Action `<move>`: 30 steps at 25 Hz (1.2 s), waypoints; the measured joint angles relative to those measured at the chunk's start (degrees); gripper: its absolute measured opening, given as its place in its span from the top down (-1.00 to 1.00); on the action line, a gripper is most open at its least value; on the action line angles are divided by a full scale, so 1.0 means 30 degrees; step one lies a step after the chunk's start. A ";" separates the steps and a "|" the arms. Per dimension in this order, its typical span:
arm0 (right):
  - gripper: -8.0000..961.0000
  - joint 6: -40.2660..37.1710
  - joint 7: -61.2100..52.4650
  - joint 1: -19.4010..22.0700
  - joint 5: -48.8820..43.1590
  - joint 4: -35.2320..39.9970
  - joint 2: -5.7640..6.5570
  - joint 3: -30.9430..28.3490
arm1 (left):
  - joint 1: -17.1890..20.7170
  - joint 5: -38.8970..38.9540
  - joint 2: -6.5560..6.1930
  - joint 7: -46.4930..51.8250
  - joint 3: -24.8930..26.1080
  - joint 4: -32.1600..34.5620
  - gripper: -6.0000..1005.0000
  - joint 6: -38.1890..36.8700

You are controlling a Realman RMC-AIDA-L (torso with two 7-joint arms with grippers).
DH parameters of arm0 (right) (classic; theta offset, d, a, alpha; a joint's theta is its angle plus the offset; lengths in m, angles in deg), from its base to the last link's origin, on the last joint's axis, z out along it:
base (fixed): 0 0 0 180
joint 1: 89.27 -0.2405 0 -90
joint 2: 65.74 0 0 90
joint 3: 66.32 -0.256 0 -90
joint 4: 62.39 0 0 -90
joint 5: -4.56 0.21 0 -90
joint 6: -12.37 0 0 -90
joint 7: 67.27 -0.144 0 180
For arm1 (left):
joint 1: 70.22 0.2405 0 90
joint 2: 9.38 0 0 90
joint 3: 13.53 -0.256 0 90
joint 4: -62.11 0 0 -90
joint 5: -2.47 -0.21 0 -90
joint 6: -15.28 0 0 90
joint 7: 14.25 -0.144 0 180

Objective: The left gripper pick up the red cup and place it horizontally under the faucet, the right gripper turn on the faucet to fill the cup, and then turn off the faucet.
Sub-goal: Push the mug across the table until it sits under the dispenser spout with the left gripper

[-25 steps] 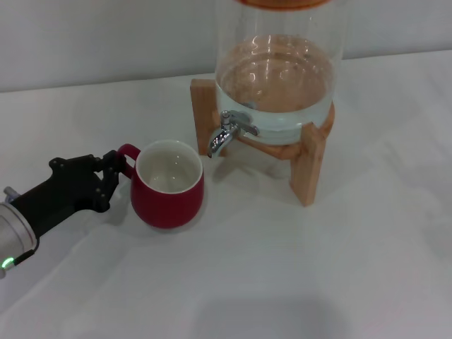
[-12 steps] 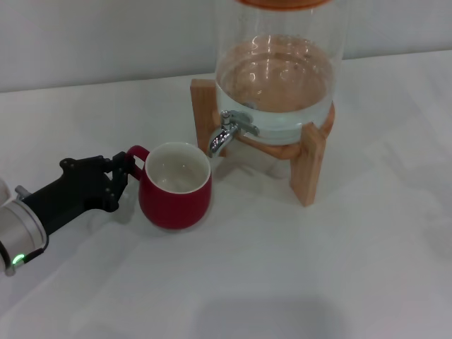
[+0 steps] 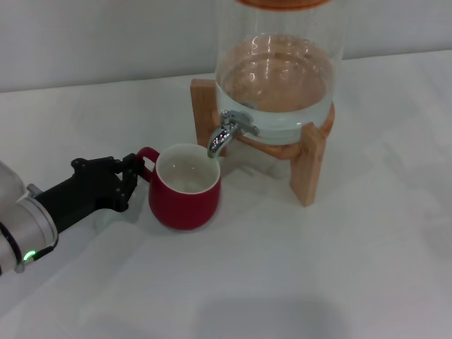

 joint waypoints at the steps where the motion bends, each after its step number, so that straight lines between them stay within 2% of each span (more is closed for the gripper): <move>1: -0.51 0.0001 0.0001 -0.0004 -0.0004 -0.0001 -0.0001 0.0000 | -0.0151 0.0002 0.0001 -0.0098 0.0000 -0.0196 0.79 -0.0053; 17: -0.51 0.0433 0.0031 -0.0032 -0.0043 0.0080 -0.0001 -0.0012 | -0.1363 -0.0015 0.0064 0.0206 -0.0003 -0.1310 0.79 -0.0256; 30: -0.51 0.0388 0.0210 -0.0060 0.0057 0.0145 0.0000 0.0000 | -0.2472 -0.0144 0.0179 0.0341 -0.0025 -0.2142 0.79 -0.1635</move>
